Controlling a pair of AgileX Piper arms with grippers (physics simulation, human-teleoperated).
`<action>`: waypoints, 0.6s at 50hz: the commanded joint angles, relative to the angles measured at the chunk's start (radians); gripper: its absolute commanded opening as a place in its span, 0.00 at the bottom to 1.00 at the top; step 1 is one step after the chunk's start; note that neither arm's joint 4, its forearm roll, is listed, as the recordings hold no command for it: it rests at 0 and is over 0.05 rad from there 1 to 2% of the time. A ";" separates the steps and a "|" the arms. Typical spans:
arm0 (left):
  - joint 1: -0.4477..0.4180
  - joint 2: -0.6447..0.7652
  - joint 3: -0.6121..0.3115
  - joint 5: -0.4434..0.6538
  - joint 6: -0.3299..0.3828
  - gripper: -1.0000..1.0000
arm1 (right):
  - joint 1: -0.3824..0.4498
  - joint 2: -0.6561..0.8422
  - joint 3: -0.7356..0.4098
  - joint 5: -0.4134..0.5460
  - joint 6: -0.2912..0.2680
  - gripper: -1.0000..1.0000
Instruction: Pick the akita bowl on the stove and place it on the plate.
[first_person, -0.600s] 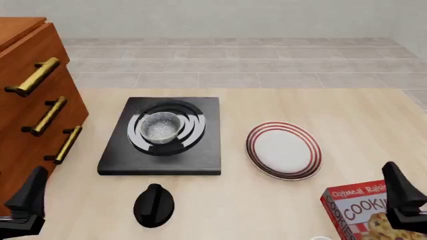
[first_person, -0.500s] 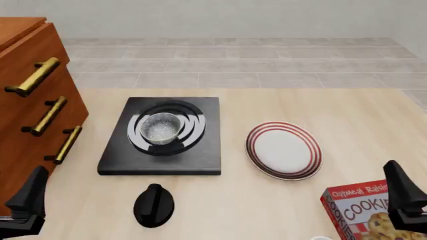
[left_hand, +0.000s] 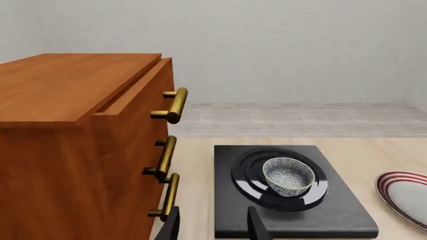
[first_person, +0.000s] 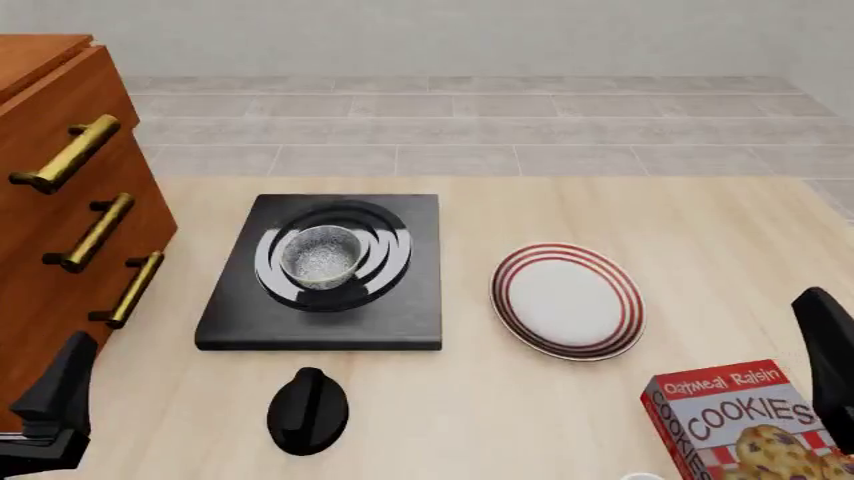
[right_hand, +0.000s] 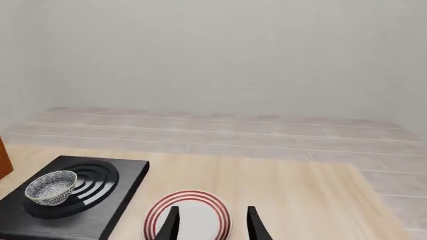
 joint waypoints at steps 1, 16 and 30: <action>0.000 0.000 0.000 0.000 0.000 1.00 | 0.066 0.117 -0.110 0.002 0.009 1.00; 0.000 0.000 0.000 0.000 0.000 1.00 | 0.204 0.413 -0.214 -0.075 0.080 1.00; 0.000 0.000 0.000 0.000 0.000 1.00 | 0.287 0.587 -0.316 -0.111 0.101 1.00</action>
